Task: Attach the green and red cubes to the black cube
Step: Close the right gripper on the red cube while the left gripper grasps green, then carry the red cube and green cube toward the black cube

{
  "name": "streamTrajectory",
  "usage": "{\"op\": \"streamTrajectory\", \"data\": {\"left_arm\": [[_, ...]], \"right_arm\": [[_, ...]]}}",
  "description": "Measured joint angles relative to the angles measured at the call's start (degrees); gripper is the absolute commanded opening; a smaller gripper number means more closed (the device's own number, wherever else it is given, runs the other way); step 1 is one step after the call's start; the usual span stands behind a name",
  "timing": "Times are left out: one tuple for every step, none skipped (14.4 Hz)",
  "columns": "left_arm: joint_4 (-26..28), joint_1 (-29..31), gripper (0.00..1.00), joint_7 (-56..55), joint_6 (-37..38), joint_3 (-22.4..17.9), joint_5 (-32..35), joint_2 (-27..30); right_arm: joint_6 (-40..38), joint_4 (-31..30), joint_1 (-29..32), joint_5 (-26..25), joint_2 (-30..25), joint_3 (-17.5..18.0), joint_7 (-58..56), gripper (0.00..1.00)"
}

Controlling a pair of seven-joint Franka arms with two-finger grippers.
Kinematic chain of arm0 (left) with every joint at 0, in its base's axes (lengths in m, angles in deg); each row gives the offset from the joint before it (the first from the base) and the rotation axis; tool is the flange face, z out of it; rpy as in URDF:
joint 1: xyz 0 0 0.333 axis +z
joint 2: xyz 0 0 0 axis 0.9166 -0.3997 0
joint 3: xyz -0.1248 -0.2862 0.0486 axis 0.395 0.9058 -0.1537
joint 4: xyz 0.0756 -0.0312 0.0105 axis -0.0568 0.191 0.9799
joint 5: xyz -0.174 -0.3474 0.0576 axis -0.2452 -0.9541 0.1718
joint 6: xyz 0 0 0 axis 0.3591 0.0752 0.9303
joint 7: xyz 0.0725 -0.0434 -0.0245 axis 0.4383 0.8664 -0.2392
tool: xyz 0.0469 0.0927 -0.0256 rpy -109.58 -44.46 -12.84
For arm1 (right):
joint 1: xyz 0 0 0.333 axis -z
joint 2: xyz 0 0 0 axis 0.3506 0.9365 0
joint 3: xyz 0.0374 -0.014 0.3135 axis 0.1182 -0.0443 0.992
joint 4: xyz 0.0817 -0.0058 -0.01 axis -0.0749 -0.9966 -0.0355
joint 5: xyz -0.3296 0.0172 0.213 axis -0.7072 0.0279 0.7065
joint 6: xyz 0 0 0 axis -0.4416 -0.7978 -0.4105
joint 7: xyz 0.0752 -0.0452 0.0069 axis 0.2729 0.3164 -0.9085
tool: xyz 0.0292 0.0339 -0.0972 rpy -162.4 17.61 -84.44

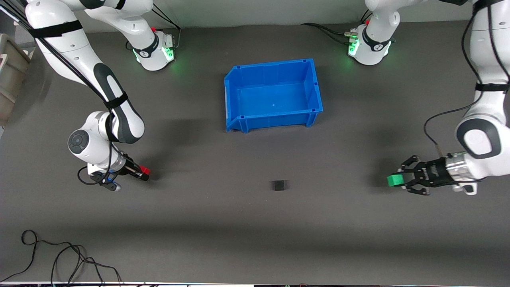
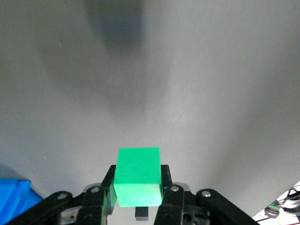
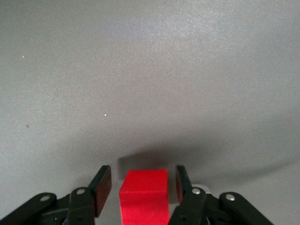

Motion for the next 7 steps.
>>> {"op": "streamTrajectory", "data": {"left_arm": [[-0.2, -1.9, 0.12, -1.4, -0.4, 0.1, 0.0, 0.0], [-0.3, -3.7, 0.12, -2.5, -0.7, 0.2, 0.0, 0.0], [-0.3, -5.5, 0.12, -3.2, -1.1, 0.3, -0.1, 0.0], [-0.3, -7.4, 0.12, -3.6, -1.6, 0.4, -0.4, 0.0], [-0.3, -9.2, 0.12, -4.0, -2.2, 0.5, -1.1, 0.0], [-0.3, -11.3, 0.12, -4.8, -3.5, 0.7, -2.0, 0.0], [-0.3, -13.8, 0.11, -6.8, -5.9, 0.7, -2.7, 0.0]], "right_arm": [[0.0, 0.0, 0.0, 0.0, 0.1, 0.0, 0.0, 0.27], [0.0, 0.0, 0.0, 0.0, 0.1, 0.0, 0.0, 0.15], [0.0, 0.0, 0.0, 0.0, 0.1, 0.0, 0.0, 0.01], [0.0, 0.0, 0.0, 0.0, 0.1, 0.0, 0.0, 0.00], [0.0, 0.0, 0.0, 0.0, 0.1, 0.0, 0.0, 0.00], [0.0, 0.1, 0.0, 0.0, 0.1, 0.0, 0.1, 0.00], [0.0, 0.3, -0.1, 0.0, 0.1, 0.1, 0.3, 0.00]]}}
